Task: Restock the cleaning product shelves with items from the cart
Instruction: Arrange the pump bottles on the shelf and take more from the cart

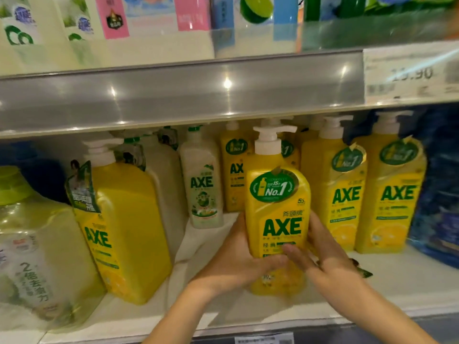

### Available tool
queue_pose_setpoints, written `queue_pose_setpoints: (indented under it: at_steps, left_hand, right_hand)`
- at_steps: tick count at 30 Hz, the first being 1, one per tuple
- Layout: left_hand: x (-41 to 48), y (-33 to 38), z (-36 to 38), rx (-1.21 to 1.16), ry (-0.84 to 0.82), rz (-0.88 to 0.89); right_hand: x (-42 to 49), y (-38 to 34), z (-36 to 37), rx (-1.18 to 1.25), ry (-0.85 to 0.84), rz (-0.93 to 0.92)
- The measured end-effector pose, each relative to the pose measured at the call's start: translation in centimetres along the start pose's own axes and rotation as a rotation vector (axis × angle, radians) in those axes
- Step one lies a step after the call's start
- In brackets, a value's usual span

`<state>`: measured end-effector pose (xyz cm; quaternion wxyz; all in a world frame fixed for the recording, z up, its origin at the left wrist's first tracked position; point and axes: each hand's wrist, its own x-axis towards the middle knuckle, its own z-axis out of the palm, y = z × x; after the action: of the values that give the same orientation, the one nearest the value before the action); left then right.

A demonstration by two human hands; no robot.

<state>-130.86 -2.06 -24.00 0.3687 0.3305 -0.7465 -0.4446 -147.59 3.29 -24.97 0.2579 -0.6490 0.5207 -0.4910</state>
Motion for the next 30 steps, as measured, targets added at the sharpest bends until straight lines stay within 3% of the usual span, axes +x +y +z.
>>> queue_pose_setpoints:
  at_steps: [4,7,11,14,23,30]
  left_hand:
    - [2.5,-0.7,0.2,0.025,0.009,0.030]
    - [4.5,-2.0,0.5,0.086,0.045,-0.005]
    - [7.1,-4.5,1.0,0.205,0.094,-0.080]
    - [7.6,-3.5,1.5,0.274,0.113,-0.096]
    - [7.9,-3.0,1.6,0.268,0.092,-0.120]
    - [4.3,-1.3,1.9,0.368,0.225,-0.031]
  right_hand:
    - [0.8,0.5,0.1,-0.328,0.220,0.023]
    - [1.6,0.4,-0.3,-0.482,0.223,0.128]
    - [1.7,0.5,-0.4,-0.638,0.132,0.119]
    - [1.6,1.3,0.4,-0.580,0.062,0.124]
    - [1.8,2.6,1.6,-0.433,0.118,0.130]
    - [1.8,3.4,1.3,-0.375,0.168,0.095]
